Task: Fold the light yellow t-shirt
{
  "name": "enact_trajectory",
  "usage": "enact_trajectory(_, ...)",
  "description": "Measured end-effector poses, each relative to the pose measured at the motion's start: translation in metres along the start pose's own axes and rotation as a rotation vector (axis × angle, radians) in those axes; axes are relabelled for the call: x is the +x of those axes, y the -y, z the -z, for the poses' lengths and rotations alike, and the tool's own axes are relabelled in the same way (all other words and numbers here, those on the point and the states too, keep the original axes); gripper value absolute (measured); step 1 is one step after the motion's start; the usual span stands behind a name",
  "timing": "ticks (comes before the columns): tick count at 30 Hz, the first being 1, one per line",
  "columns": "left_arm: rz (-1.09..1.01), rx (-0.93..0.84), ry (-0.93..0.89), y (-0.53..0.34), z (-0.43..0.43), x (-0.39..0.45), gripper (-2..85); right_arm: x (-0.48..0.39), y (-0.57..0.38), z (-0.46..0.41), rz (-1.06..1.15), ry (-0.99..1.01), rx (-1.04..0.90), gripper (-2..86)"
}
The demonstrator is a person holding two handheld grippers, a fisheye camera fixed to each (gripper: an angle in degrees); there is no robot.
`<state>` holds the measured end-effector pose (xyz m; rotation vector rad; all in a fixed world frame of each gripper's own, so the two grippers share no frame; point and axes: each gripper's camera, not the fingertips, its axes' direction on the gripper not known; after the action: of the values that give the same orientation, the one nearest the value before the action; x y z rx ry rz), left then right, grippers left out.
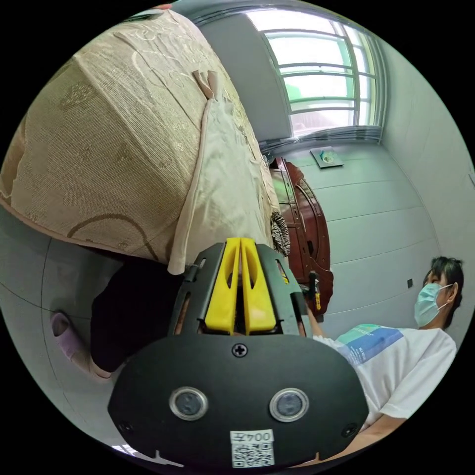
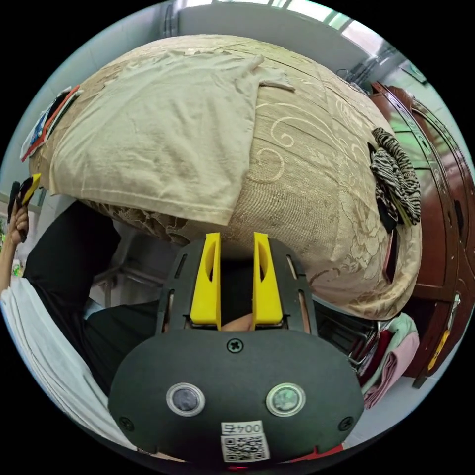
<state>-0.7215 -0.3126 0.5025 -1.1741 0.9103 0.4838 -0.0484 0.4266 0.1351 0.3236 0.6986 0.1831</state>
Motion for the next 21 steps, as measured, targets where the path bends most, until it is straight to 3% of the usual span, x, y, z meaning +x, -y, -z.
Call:
enact_trajectory(5, -0.007, 0.004, 0.029, 0.004, 0.025, 0.016, 0.1, -0.001, 0.026, 0.022, 0.014, -0.061, 0.079, 2.1)
enact_trajectory(9, -0.002, -0.02, 0.095, 0.001, 0.032, 0.013, 0.1, 0.015, 0.055, 0.05, 0.007, 0.065, 0.128, -0.4)
enact_trajectory(16, 0.034, -0.01, 0.065, -0.002, 0.043, 0.004, 0.2, 0.022, 0.094, 0.058, 0.078, 0.296, 0.117, 2.1)
enact_trajectory(21, 0.03, 0.003, 0.066, 0.0, 0.061, 0.001, 0.4, 0.049, 0.064, 0.035, 0.041, 0.246, 0.089, 8.1)
